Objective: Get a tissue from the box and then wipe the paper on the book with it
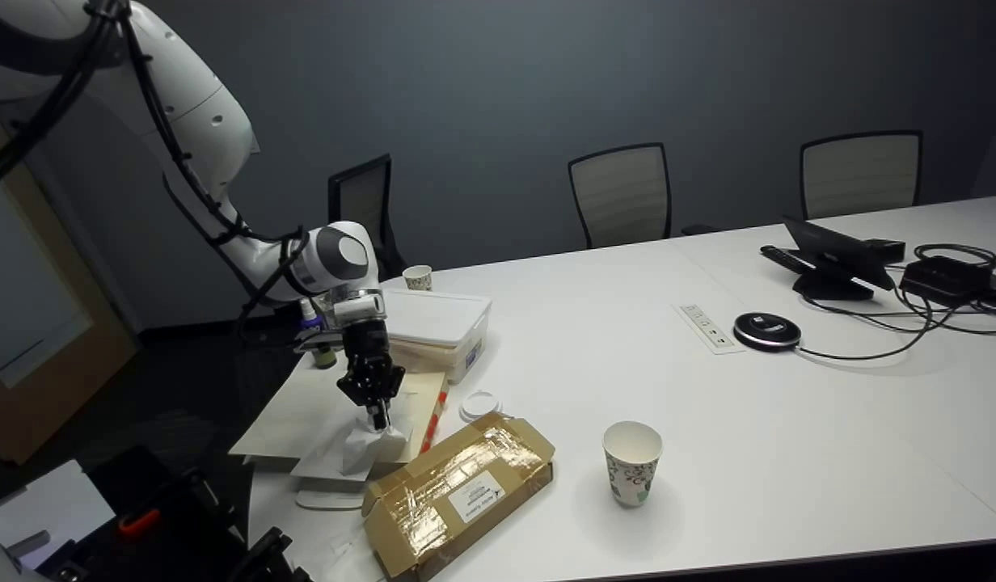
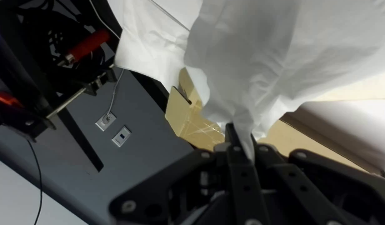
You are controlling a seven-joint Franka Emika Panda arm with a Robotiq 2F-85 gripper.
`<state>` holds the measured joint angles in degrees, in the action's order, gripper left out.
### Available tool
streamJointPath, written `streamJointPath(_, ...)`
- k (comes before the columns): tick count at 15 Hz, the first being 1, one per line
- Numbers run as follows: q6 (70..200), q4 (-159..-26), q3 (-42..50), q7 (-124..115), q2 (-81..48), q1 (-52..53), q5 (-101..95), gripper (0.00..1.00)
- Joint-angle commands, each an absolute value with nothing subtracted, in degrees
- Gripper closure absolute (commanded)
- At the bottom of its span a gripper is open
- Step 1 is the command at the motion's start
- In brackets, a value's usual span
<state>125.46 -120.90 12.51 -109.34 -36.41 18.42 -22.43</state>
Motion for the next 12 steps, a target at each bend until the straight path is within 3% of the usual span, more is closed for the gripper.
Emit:
streamJointPath(1, 127.57, -117.70, 11.08, -114.66, -36.64, 19.13, -25.44, 1.00)
streamJointPath(12, 152.09, -110.32, 0.90, -100.06, -44.05, 14.39, -14.35, 1.00)
